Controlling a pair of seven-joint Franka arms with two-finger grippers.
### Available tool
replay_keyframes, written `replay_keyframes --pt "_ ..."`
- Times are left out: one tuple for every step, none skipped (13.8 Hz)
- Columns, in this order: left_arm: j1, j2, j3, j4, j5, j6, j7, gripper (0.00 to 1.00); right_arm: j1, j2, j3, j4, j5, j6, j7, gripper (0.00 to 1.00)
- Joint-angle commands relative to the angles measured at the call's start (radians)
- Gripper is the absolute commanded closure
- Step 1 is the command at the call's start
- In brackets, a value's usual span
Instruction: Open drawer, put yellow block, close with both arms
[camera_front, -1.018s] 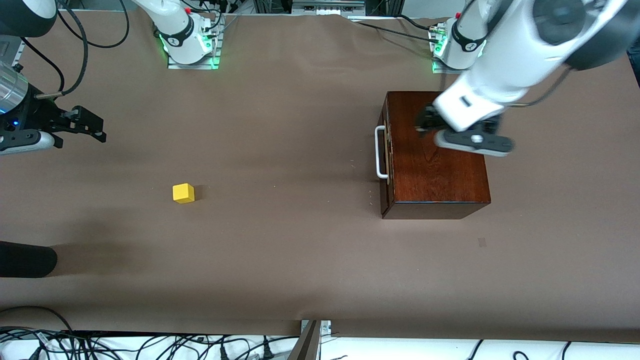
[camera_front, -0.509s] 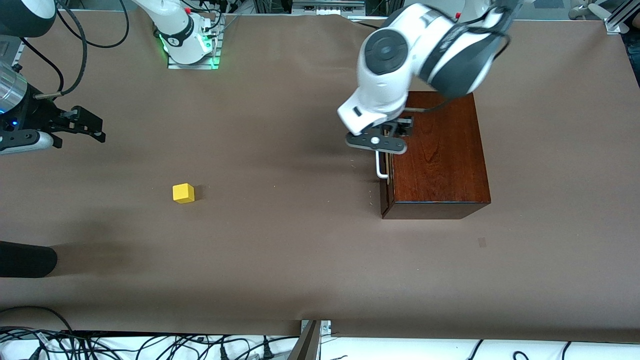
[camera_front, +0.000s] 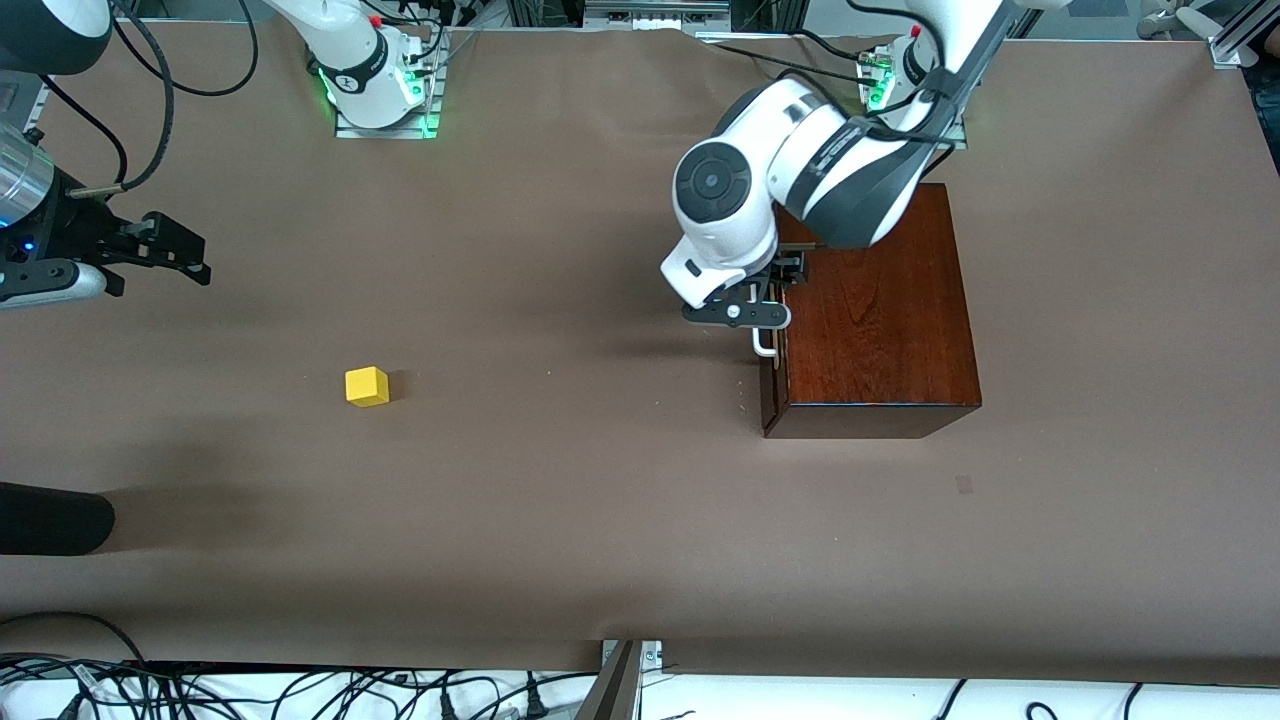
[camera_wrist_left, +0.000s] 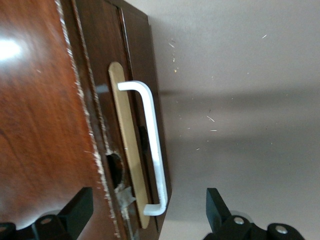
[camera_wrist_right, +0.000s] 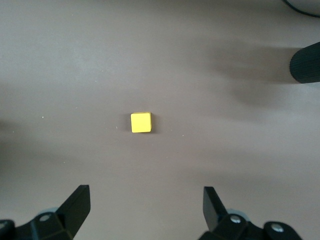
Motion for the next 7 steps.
replay_keyframes --pt "-0.031 0.019 0.005 -0.005 0.068 0.000 -0.063 0.00 -0.006 0.001 0.003 0.012 0.006 -0.011 -0.007 0.00" --pt "-0.036 0.019 0.005 -0.025 0.071 0.034 -0.069 0.00 -0.006 0.001 0.003 0.012 0.006 -0.013 -0.009 0.00" --pt "-0.038 0.019 0.005 -0.045 0.074 0.059 -0.087 0.00 -0.006 0.001 0.003 0.012 0.006 -0.013 -0.009 0.00" --pt "-0.042 0.019 0.006 -0.062 0.074 0.082 -0.104 0.00 -0.006 0.001 0.003 0.012 0.006 -0.013 -0.009 0.00" --pt "-0.042 0.020 0.006 -0.076 0.074 0.099 -0.109 0.00 -0.006 0.001 0.003 0.012 0.006 -0.013 -0.010 0.00" --pt "-0.042 0.020 0.006 -0.085 0.076 0.115 -0.109 0.00 -0.006 0.001 0.003 0.012 0.006 -0.013 -0.010 0.00" --pt "-0.042 0.024 0.006 -0.091 0.088 0.125 -0.110 0.00 -0.006 0.001 0.003 0.012 0.006 -0.013 -0.004 0.00"
